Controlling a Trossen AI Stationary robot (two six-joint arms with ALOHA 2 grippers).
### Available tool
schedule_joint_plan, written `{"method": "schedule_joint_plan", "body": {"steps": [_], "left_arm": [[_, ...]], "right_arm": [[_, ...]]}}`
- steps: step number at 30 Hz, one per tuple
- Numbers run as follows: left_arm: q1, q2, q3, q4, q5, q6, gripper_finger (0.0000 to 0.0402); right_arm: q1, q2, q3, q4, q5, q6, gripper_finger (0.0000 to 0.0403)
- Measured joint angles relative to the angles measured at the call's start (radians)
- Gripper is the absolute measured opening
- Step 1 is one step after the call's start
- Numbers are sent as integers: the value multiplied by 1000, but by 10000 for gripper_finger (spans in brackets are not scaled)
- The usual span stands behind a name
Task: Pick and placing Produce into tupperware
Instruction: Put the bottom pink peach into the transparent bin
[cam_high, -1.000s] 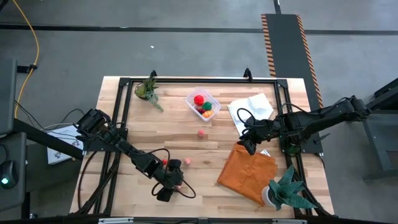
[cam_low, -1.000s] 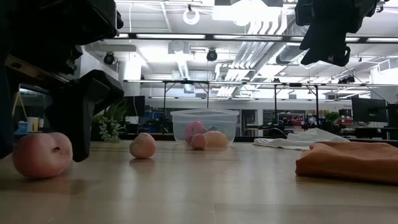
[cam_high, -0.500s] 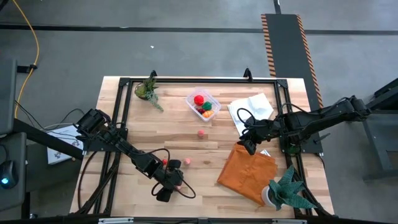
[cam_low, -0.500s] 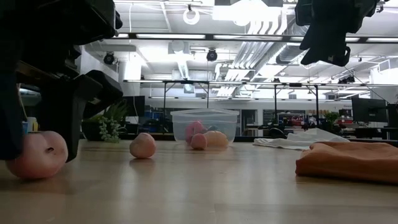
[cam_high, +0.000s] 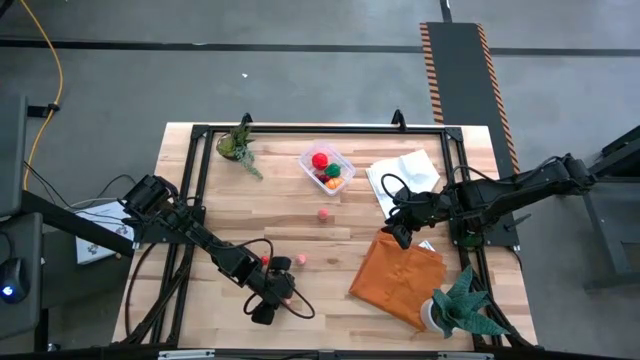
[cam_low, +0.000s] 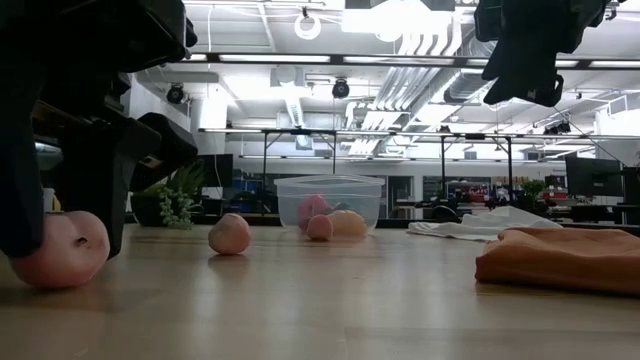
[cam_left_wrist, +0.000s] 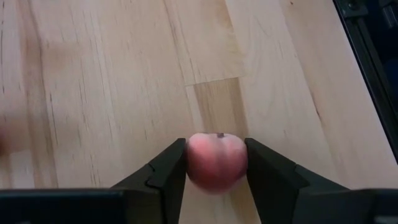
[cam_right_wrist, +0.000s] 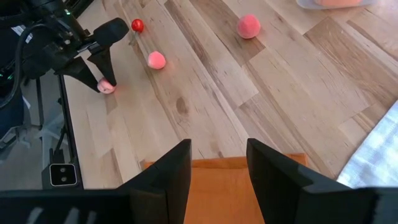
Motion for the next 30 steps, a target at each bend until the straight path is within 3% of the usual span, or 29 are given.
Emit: {"method": "schedule_joint_plan", "body": {"steps": [14,30], "left_arm": [[11,-18,26,-47,-23,36,145],[215,-29,242,-316,-44,247,145]], "right_arm": [[0,0,0,1,0,0,144],[0,0,0,15,1,-24,144]]}}
